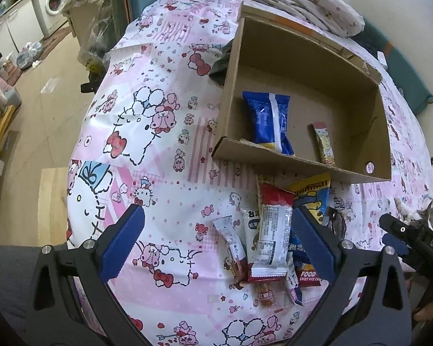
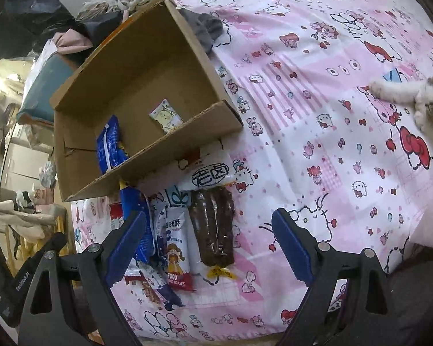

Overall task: Organize snacks
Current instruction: 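Grasp the red-and-white wafer bar with left tool while right tool grasps brown meat pack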

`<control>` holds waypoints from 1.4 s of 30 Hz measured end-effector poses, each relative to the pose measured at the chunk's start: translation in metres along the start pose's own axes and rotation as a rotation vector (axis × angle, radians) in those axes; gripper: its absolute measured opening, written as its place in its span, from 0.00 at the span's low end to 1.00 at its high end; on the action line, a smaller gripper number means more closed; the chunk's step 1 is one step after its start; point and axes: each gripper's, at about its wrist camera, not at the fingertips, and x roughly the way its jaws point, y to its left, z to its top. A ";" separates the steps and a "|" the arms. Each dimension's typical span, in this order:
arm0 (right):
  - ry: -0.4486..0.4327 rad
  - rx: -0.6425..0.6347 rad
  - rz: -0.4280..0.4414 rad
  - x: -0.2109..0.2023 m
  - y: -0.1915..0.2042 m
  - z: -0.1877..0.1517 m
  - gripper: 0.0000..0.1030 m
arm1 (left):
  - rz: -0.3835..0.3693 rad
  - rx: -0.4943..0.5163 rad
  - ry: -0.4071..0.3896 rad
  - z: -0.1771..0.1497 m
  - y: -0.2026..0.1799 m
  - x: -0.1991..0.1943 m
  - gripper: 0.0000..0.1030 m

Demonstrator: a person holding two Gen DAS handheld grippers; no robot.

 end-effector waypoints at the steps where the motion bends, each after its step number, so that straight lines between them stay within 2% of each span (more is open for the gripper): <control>1: -0.008 0.004 -0.005 -0.001 -0.001 0.000 0.88 | 0.003 -0.006 0.001 0.001 0.002 0.001 0.98; 6: -0.018 0.026 -0.001 -0.004 -0.003 0.002 0.84 | 0.018 -0.052 0.004 0.004 0.013 0.005 0.97; 12: -0.009 0.036 0.002 0.000 -0.004 0.004 0.84 | -0.038 -0.060 0.058 0.001 0.009 0.019 0.96; 13: -0.007 0.040 0.003 0.000 -0.005 0.004 0.84 | -0.050 -0.030 0.083 -0.002 0.001 0.025 0.92; 15: -0.004 0.043 0.004 0.001 -0.005 0.004 0.84 | -0.071 0.022 0.118 -0.005 -0.011 0.034 0.70; 19: -0.001 0.046 0.008 0.001 -0.005 0.004 0.84 | -0.123 0.151 0.242 -0.023 -0.044 0.059 0.68; 24: 0.004 0.052 0.006 0.002 -0.006 0.004 0.84 | -0.095 0.276 0.249 -0.035 -0.068 0.069 0.64; 26: 0.002 0.051 0.005 0.002 -0.006 0.004 0.84 | -0.090 0.297 0.244 -0.034 -0.072 0.071 0.53; 28: -0.001 0.049 0.003 0.001 -0.006 0.004 0.84 | -0.106 0.298 0.262 -0.035 -0.072 0.073 0.34; 30: 0.001 0.050 0.003 0.002 -0.007 0.005 0.84 | -0.106 0.298 0.269 -0.037 -0.071 0.074 0.27; 35: 0.026 0.054 0.016 0.006 -0.009 0.004 0.83 | -0.152 0.240 0.283 -0.036 -0.058 0.061 0.27; 37: 0.053 0.055 0.028 0.011 -0.010 0.004 0.75 | -0.162 0.209 0.278 -0.036 -0.052 0.052 0.27; 42: 0.137 0.010 -0.032 0.038 -0.003 0.002 0.71 | -0.147 0.156 0.245 -0.034 -0.034 0.033 0.27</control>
